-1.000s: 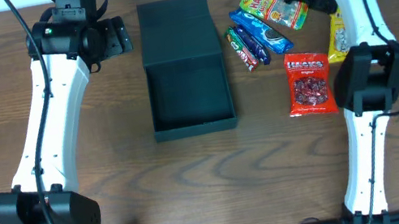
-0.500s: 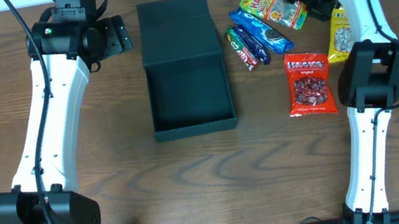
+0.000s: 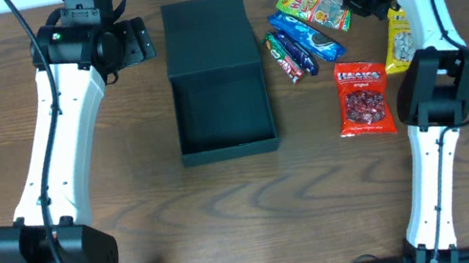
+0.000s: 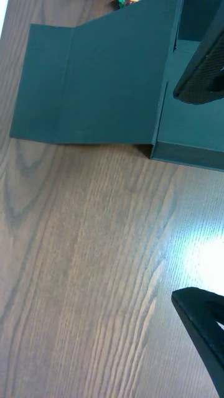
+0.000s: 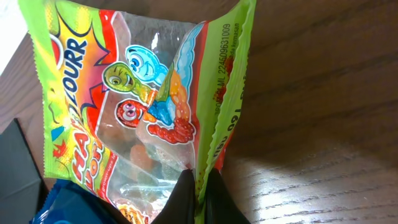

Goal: Pack container
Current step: 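Carry the Haribo bag left and drop it into the green box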

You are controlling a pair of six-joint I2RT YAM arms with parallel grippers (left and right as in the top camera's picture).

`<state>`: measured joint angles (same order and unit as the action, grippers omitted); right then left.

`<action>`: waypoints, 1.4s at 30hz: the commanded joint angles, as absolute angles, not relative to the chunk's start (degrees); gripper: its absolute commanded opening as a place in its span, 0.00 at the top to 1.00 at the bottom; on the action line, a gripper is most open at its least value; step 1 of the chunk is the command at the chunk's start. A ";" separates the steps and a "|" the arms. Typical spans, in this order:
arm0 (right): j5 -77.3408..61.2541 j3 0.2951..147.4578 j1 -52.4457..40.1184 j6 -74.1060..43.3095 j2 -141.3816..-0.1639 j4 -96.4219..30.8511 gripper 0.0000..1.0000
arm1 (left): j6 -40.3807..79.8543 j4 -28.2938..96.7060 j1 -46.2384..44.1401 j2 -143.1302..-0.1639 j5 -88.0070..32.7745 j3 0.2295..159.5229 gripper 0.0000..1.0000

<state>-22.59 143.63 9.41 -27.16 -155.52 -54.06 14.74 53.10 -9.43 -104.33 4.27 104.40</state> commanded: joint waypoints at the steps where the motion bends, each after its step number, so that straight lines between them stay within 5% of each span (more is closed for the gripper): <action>1: -22.98 145.73 10.48 -27.16 -153.64 -54.15 0.99 | 14.13 52.84 -8.69 -104.44 4.89 106.04 0.05; 14: -23.05 149.25 7.16 -27.55 -134.30 -54.63 0.98 | 14.15 50.19 -5.96 -104.44 4.89 106.04 0.05; 23: -26.65 149.18 -2.09 -43.40 -129.40 -63.24 0.98 | 15.00 50.15 -3.99 -104.44 4.84 106.04 0.05; 42: -31.70 147.57 -19.68 1.50 -130.23 -92.25 0.99 | 14.92 50.63 -0.01 -101.43 4.40 106.04 0.05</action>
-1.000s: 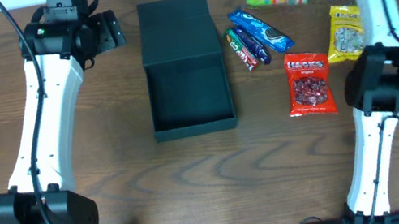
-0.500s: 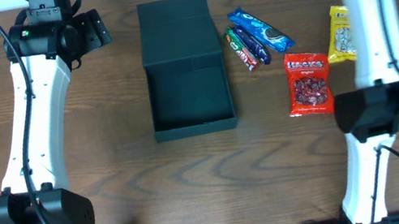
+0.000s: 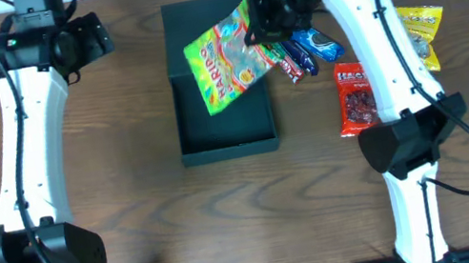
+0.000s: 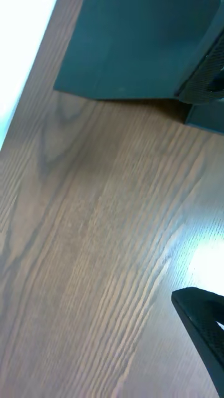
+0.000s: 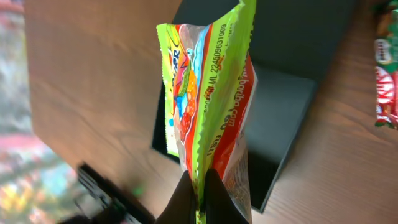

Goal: Pack container
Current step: 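Carry the Haribo bag left and drop it into the green box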

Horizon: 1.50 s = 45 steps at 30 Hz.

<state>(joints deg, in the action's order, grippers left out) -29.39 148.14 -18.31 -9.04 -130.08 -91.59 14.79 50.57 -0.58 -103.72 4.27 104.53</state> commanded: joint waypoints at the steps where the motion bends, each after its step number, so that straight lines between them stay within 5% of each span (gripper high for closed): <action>1: -31.73 147.57 -19.97 6.33 -130.23 -93.27 0.99 | 14.72 50.70 0.03 -101.32 4.40 106.04 0.05; 18: -23.09 147.41 -26.15 48.56 -133.36 -94.11 0.99 | 9.87 50.74 0.03 -101.34 4.43 106.04 0.05; 35: -16.03 147.35 -27.05 54.50 -135.74 -97.27 0.99 | 8.51 51.83 0.03 -101.34 4.43 106.04 0.05; 36: -16.05 147.35 -27.09 54.02 -135.74 -96.86 0.81 | 8.51 51.99 0.03 -101.34 4.43 106.04 0.05; 37: -15.88 147.35 -27.09 51.96 -135.74 -95.61 0.47 | 8.51 52.03 0.03 -101.32 4.43 106.04 0.05; 38: -15.14 147.35 -27.07 49.06 -135.74 -93.71 0.01 | 8.51 52.05 0.03 -101.34 4.43 106.04 0.05; 45: -0.73 147.37 -27.09 28.91 -135.70 -82.65 0.01 | 8.54 52.03 0.03 -101.34 4.43 106.04 0.05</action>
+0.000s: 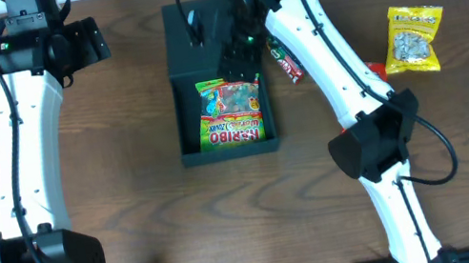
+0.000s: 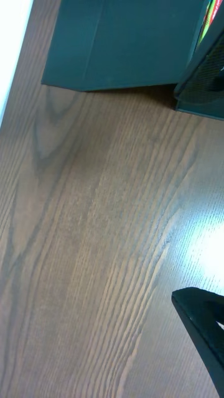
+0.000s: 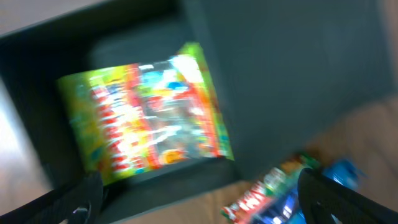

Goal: Pack container
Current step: 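Carry the Haribo bag left and drop it into the green box, then grasp the blue Oreo pack with the right gripper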

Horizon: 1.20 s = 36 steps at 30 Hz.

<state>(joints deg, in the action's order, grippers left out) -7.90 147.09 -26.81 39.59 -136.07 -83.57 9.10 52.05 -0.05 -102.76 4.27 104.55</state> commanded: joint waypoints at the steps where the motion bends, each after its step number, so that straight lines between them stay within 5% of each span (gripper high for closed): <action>1: -0.54 147.37 -27.20 27.09 -135.70 -82.37 0.01 | 8.51 52.03 0.03 -101.32 4.40 106.04 0.05; 6: -1.83 147.30 -27.40 23.51 -135.76 -82.85 0.17 | 8.54 52.05 0.03 -101.34 4.40 106.04 0.05; 10: 8.71 147.30 -25.17 7.94 -136.00 -76.66 0.01 | 8.54 52.27 0.03 -101.32 4.40 106.04 0.05; 14: 10.83 147.30 -18.72 2.37 -136.97 -71.44 0.01 | 8.56 52.47 0.03 -101.34 4.40 106.04 0.05; 25: 5.50 147.30 -6.07 12.95 -146.17 -69.87 0.07 | 8.54 52.45 0.03 -101.34 4.40 106.04 0.05; 36: -1.58 147.28 -4.86 21.21 -150.85 -73.34 0.20 | 8.58 52.42 0.03 -101.34 4.36 106.04 0.05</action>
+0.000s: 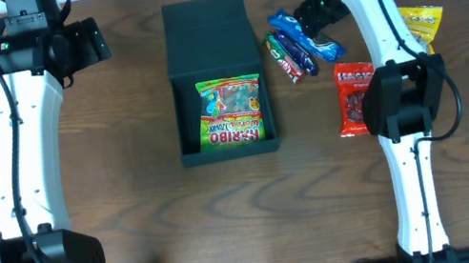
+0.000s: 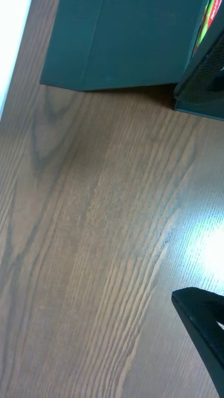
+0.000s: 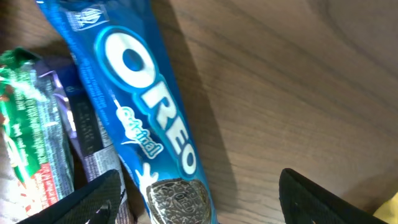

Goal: Pack container
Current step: 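Grasp the blue Oreo pack with the right gripper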

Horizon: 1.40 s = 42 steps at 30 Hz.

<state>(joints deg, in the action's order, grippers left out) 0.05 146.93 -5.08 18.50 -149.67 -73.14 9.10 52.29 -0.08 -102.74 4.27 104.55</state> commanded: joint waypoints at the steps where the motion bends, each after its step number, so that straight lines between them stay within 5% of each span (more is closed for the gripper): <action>1: -1.96 147.28 -4.60 21.82 -151.11 -73.76 0.19 | 8.60 52.42 0.03 -101.34 4.36 106.04 0.05; 23: -6.24 138.87 -2.85 25.58 -152.00 -71.81 0.30 | 9.02 51.79 0.03 -101.34 2.85 106.04 0.05; 31: -6.22 138.85 -2.85 23.22 -151.98 -71.75 0.52 | 8.99 51.77 0.03 -101.34 2.92 106.04 0.05; 37: -6.28 140.53 -2.87 17.69 -150.50 -73.06 0.79 | 8.95 51.57 0.03 -101.34 3.05 106.04 0.05; 42: -6.33 146.87 -3.49 11.92 -146.52 -76.20 0.80 | 8.49 51.31 0.05 -101.34 3.60 106.04 0.05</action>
